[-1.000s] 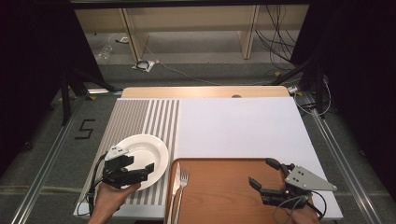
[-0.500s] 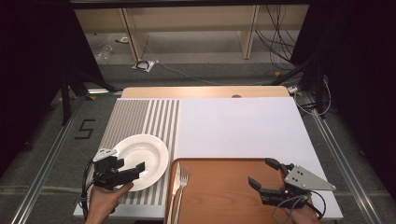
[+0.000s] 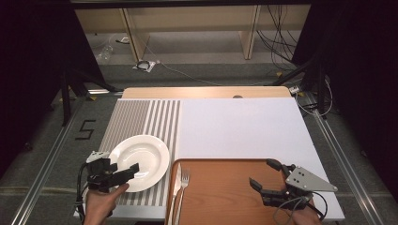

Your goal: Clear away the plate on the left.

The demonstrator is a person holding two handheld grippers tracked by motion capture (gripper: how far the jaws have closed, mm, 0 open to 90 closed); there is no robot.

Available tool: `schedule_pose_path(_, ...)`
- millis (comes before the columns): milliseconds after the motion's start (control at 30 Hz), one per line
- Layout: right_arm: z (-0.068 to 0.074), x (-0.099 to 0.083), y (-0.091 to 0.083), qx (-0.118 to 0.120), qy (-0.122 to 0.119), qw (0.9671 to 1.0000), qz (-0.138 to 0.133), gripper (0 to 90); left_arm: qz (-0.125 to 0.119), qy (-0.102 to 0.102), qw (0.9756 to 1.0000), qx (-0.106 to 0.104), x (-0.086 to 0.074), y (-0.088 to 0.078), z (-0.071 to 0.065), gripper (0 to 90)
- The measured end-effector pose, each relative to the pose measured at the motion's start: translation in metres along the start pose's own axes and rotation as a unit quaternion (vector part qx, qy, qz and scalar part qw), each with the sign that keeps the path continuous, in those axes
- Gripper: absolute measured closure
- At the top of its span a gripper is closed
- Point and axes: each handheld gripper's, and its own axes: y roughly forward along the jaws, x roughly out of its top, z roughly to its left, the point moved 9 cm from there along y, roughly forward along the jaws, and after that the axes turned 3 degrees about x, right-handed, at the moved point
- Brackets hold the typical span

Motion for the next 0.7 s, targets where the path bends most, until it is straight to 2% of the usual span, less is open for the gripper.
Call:
schedule_pose_path(367, -0.001, -0.001, -0.001, 0.000, 0.000, 1.0000, 0.003, 18.3, -0.008, -0.044, 0.9989, 0.017, -0.004, -0.007, 0.015, 15.5)
schedule_pose_path(533, 0.000, 0.000, 0.000, 0.000, -0.001, 1.0000, 0.001, 18.3, -0.013, -0.077, 0.9967, 0.022, -0.005, -0.010, 0.024, 15.5)
schedule_pose_path(700, 0.002, 0.000, 0.001, 0.000, -0.004, 1.0000, 0.005, 18.3, -0.011, -0.114, 0.9933, 0.018, -0.010, -0.013, 0.031, 15.4)
